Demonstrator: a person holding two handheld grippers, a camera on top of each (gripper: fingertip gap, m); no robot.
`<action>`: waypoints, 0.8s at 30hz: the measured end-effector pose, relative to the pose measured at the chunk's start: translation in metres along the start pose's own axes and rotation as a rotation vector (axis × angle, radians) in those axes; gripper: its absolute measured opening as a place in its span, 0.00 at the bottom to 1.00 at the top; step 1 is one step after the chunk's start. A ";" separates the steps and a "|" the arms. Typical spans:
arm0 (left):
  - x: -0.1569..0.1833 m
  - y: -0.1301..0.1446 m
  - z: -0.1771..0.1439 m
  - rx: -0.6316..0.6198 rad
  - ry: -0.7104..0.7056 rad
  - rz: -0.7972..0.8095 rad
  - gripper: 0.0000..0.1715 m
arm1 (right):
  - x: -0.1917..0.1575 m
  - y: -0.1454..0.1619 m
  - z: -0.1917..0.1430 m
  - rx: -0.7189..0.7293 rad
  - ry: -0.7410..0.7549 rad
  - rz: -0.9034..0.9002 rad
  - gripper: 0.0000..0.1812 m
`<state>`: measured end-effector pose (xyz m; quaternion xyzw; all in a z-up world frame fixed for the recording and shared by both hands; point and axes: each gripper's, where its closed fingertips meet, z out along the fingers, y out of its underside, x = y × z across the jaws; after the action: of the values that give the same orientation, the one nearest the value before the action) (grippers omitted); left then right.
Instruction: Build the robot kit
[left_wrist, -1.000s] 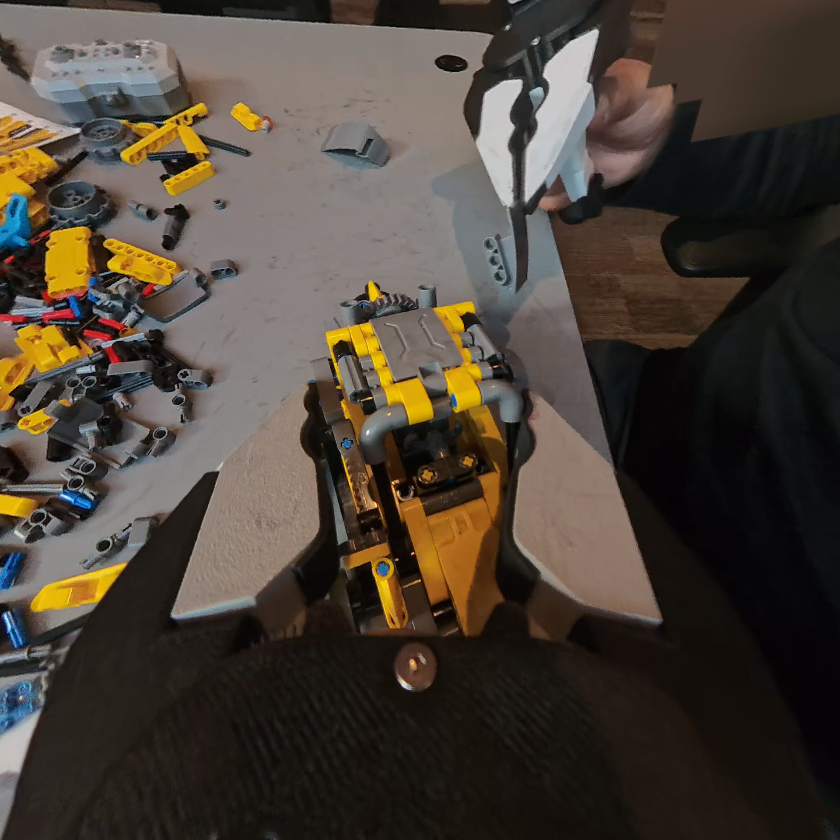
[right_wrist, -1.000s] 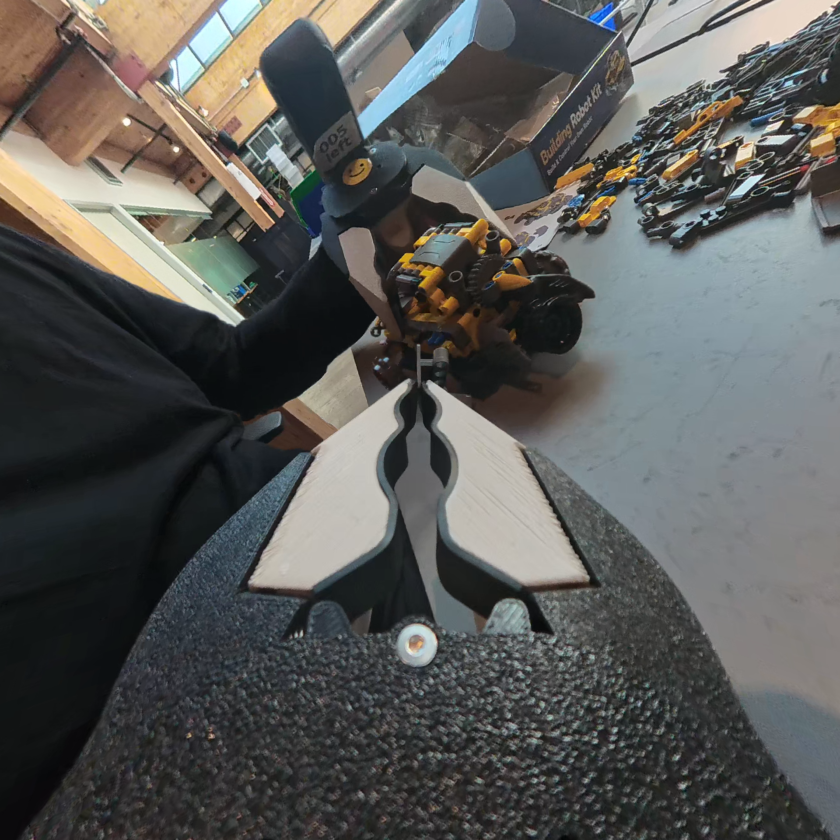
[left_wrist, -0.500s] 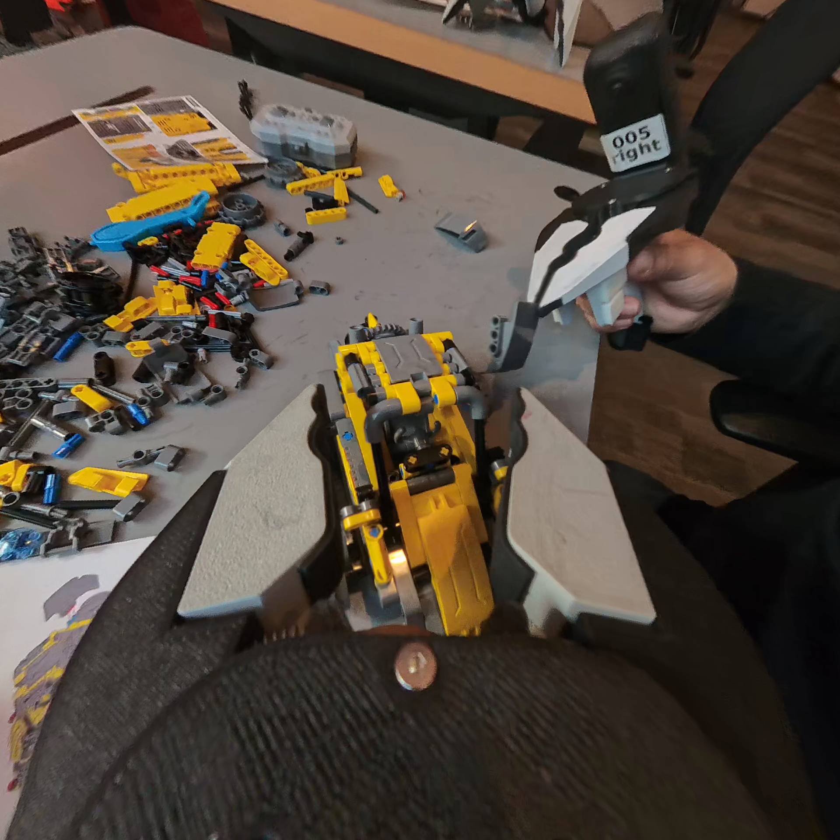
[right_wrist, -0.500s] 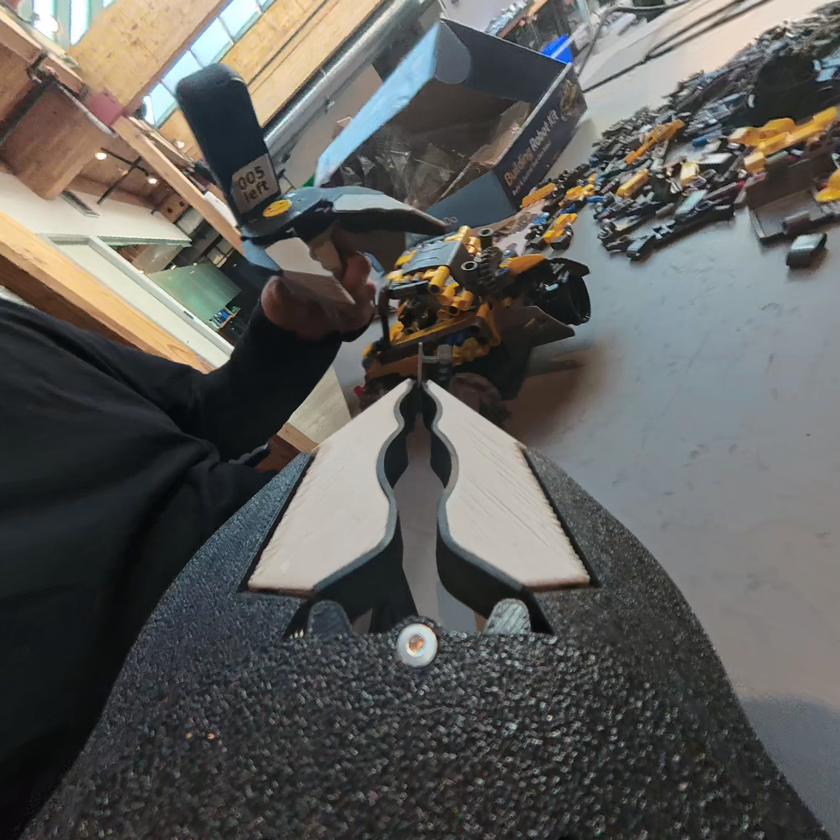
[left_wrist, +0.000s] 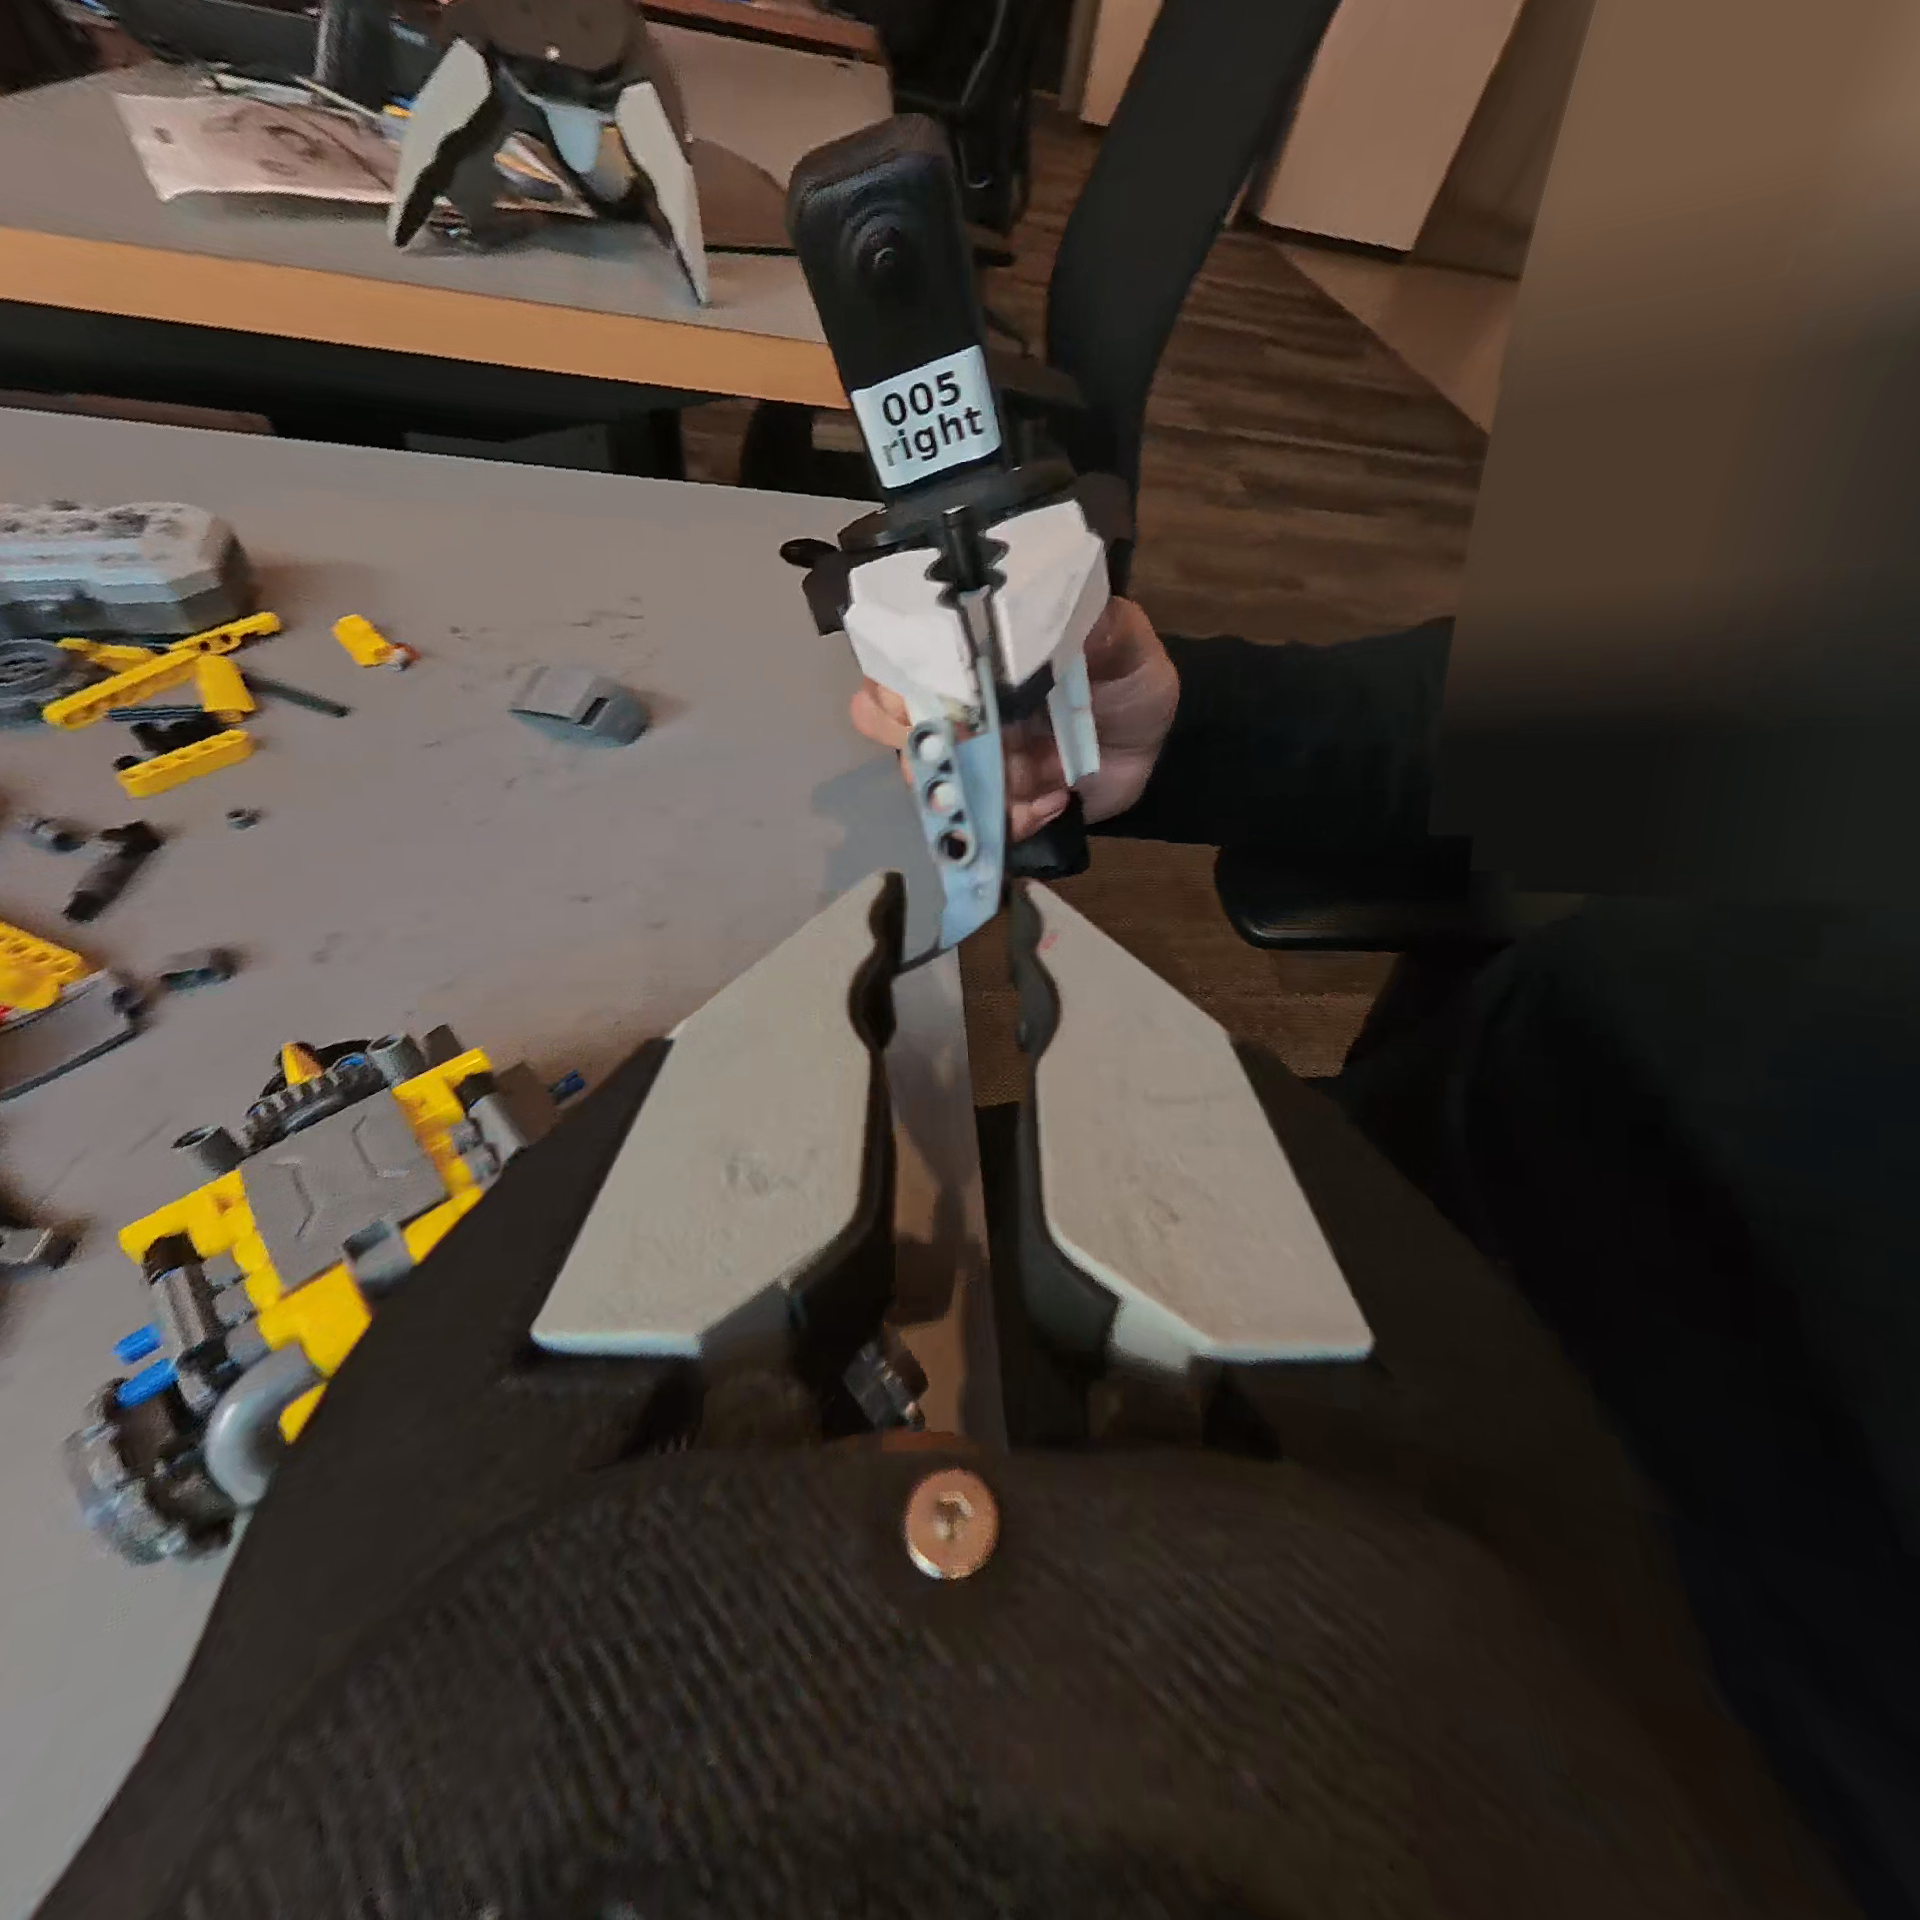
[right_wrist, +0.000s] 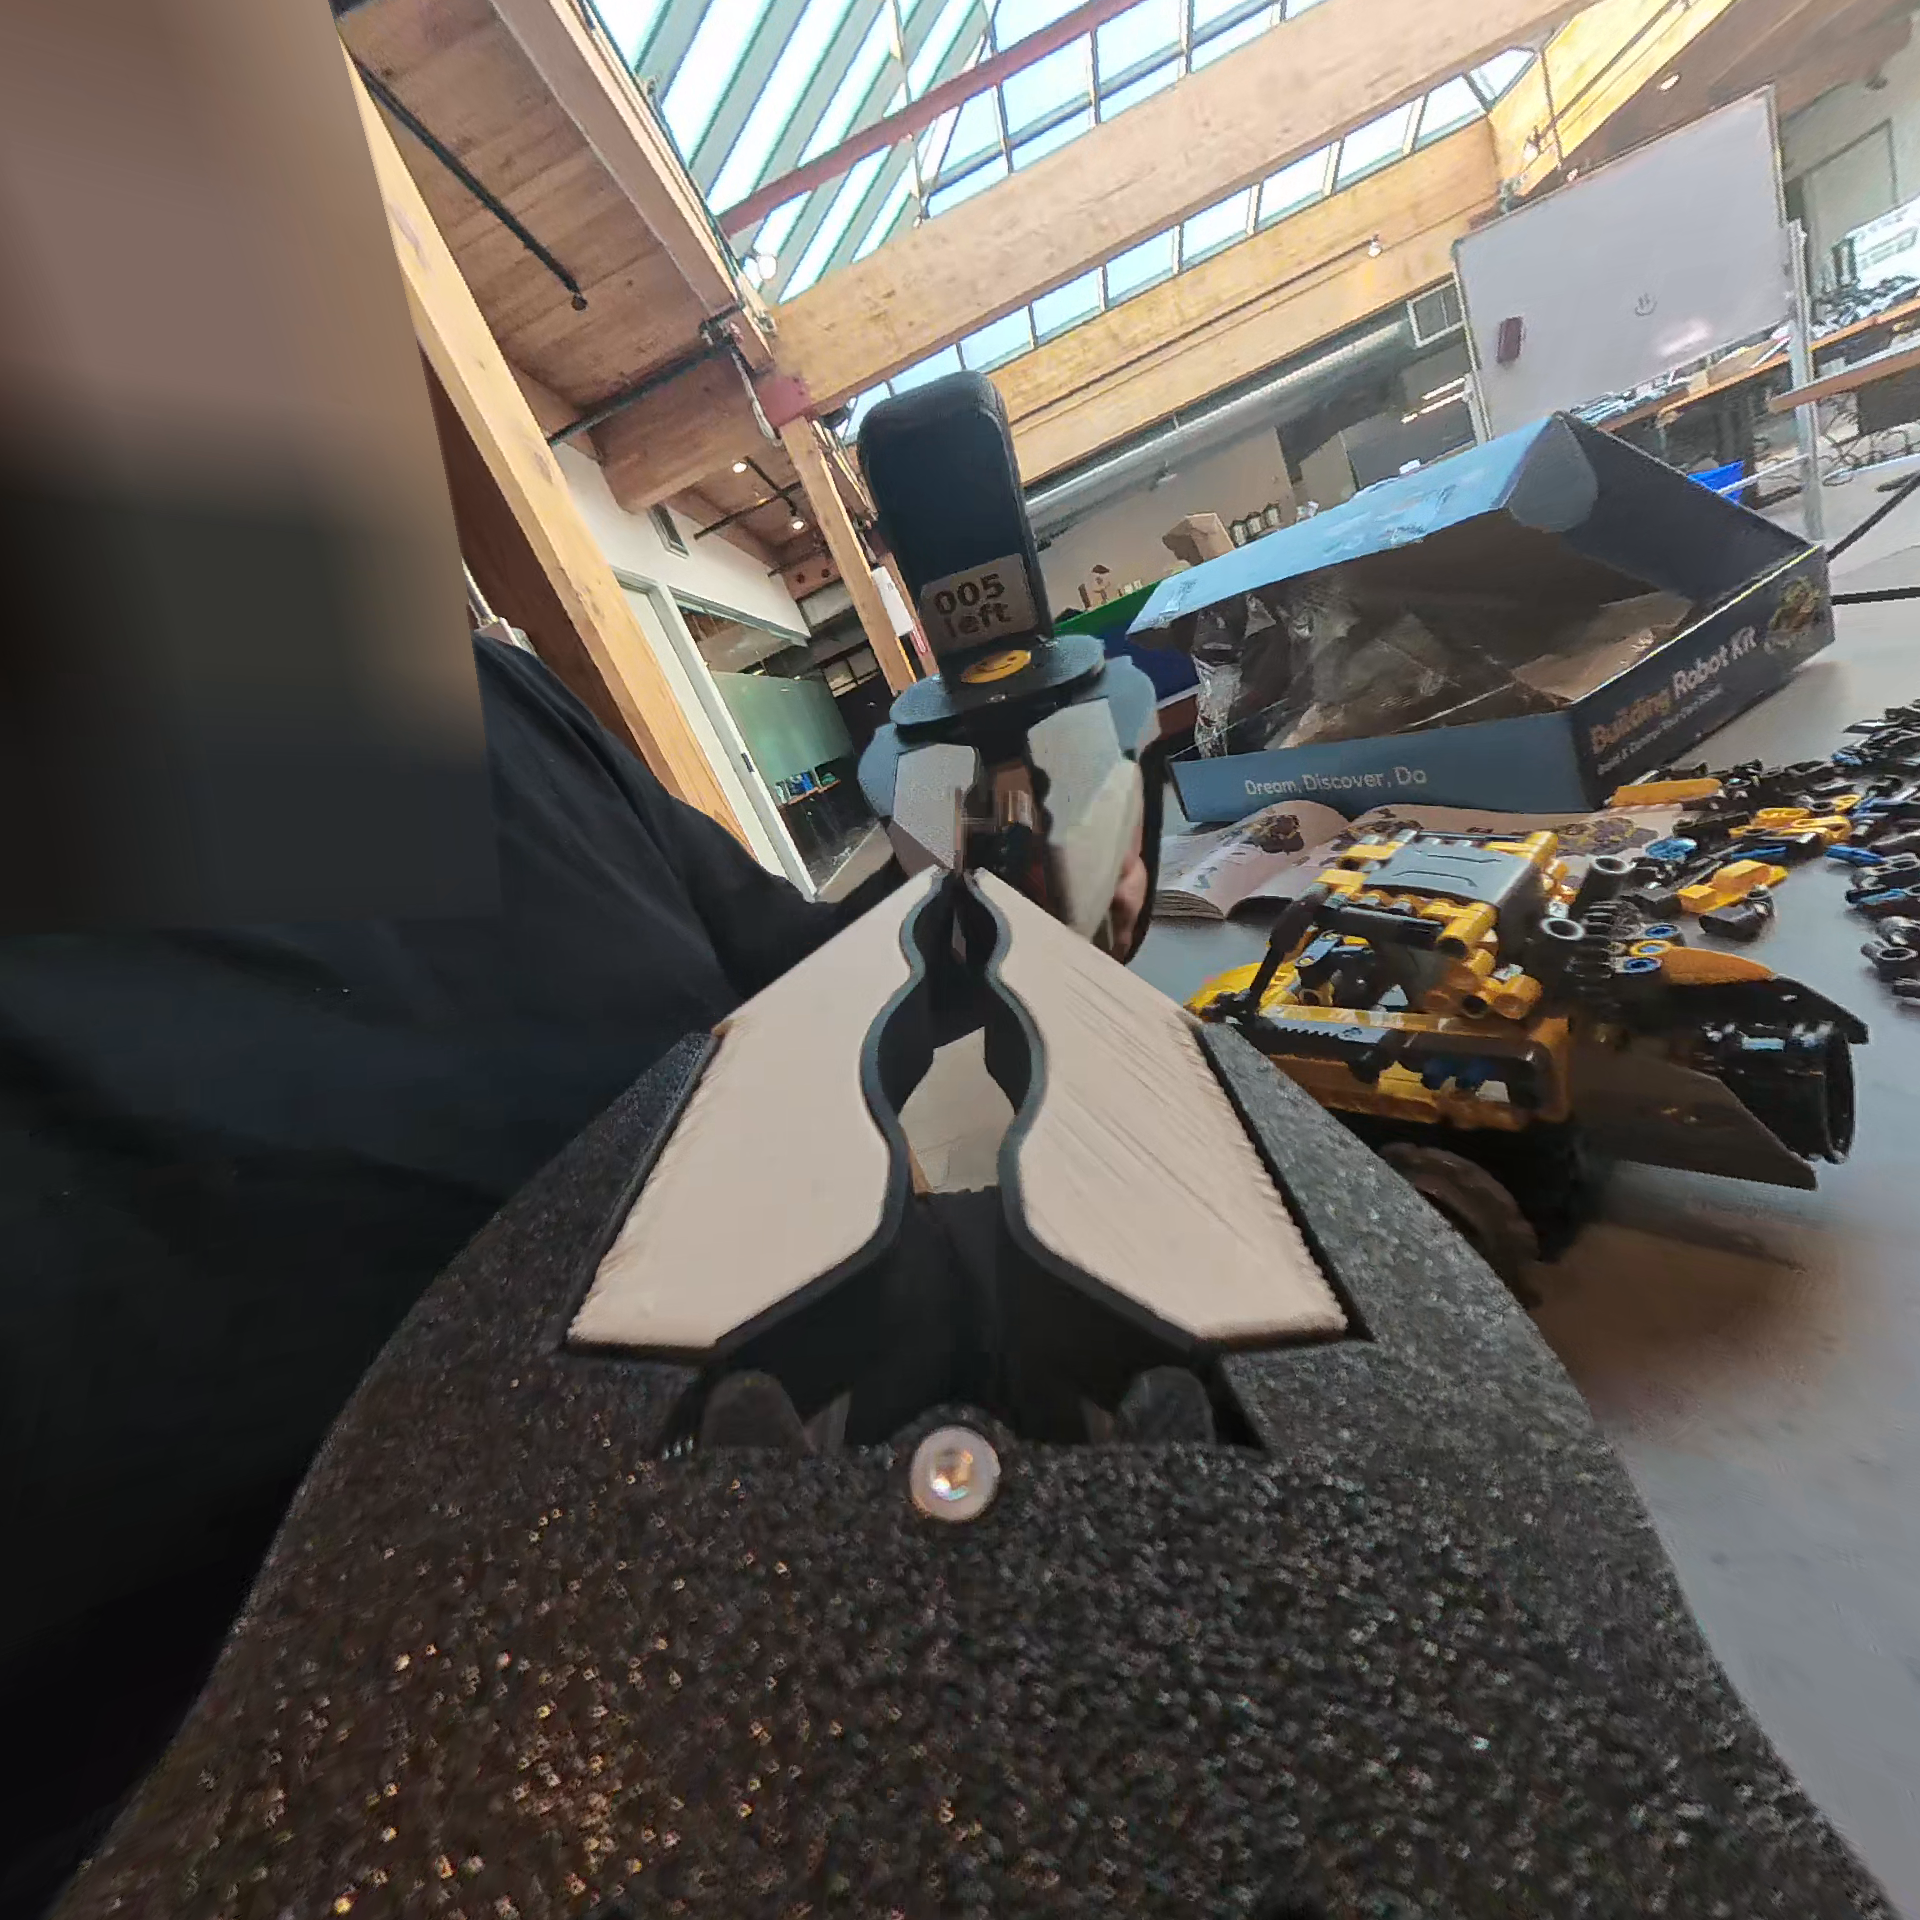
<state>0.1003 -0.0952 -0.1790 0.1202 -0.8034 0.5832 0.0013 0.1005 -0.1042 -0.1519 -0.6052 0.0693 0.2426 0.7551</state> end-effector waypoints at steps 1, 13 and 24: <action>0.002 0.001 0.002 0.003 0.010 0.009 0.05 | 0.002 0.001 0.000 -0.001 0.017 -0.005 0.00; -0.001 0.012 0.012 0.023 -0.011 -0.068 0.04 | 0.018 0.018 0.008 -0.054 0.085 0.039 0.05; -0.016 0.012 -0.004 0.010 -0.119 -0.069 0.13 | 0.038 0.020 0.010 -0.065 0.246 0.096 0.00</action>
<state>0.1135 -0.0852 -0.1909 0.1823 -0.7944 0.5787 -0.0271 0.1225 -0.0808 -0.1819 -0.6503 0.1826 0.2045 0.7084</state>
